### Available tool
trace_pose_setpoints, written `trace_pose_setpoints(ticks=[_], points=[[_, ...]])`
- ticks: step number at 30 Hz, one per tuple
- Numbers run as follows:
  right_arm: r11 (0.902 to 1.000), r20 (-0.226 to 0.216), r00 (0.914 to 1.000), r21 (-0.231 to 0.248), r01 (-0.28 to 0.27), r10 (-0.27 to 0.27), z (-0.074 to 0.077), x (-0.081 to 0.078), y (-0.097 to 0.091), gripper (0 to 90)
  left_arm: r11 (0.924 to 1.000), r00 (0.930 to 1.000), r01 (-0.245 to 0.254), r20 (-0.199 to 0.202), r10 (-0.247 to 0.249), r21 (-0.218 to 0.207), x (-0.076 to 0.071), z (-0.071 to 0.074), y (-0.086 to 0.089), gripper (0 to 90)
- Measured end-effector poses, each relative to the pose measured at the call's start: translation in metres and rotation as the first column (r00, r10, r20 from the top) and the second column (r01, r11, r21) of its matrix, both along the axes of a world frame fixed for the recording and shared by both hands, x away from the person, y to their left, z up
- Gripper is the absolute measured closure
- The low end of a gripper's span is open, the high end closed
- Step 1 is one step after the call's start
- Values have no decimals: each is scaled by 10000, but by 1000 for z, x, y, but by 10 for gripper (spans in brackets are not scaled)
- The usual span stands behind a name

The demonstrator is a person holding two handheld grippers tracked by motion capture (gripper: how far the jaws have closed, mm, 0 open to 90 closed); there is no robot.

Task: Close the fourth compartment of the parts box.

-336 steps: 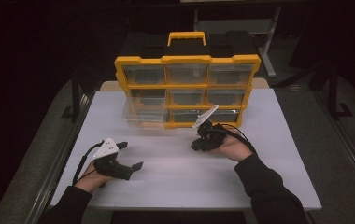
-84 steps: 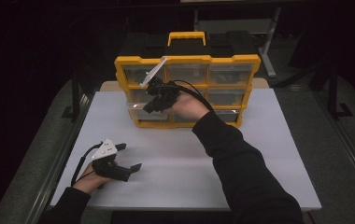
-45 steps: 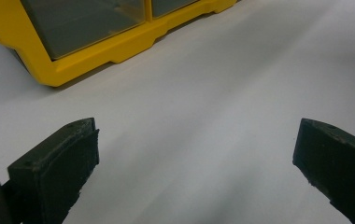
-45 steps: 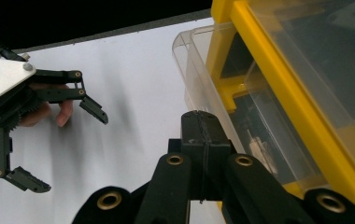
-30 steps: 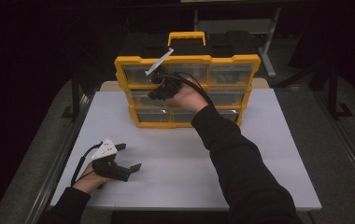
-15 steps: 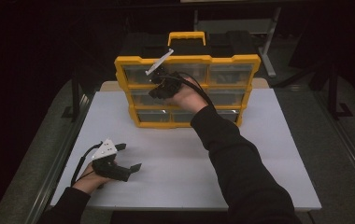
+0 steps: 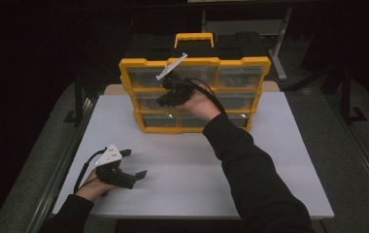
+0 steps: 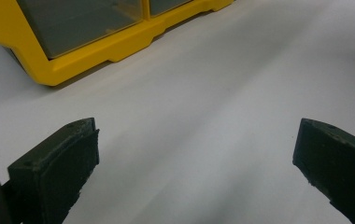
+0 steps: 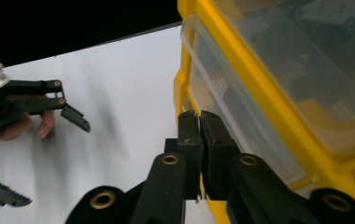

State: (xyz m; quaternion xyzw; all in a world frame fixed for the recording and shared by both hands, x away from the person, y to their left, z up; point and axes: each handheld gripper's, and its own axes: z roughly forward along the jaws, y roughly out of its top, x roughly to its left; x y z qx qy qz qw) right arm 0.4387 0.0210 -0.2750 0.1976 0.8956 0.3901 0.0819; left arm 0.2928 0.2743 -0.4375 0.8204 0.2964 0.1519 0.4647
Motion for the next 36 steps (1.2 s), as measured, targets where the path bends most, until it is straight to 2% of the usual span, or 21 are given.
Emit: trace_pose_setpoints(ticks=[7, 12, 19, 27, 36], points=[[9998, -258, 9997, 195, 34, -29, -4, -4, -12, 795, 9999, 10000, 11, -36, -10, 150, -1, -1, 2, 0], [9997, -337, 9994, 227, 89, -81, -6, -9, -19, 716, 9999, 10000, -14, -37, 14, 156, -1, -1, 1, 0], [9991, -207, 9996, 386, 180, -172, -8, -17, -28, 577, 9998, 10000, -33, -43, 34, 209, -1, -2, 2, 0], [9973, -79, 9984, 475, 558, -555, -15, -27, -39, 427, 9998, 10000, -59, -46, 59, 174, 2, -3, 1, 0], [9926, 7, 9956, 773, 937, -940, -22, -36, -53, 311, 9998, 10000, 0, -29, 1, 212, 1, -3, 0, 0]])
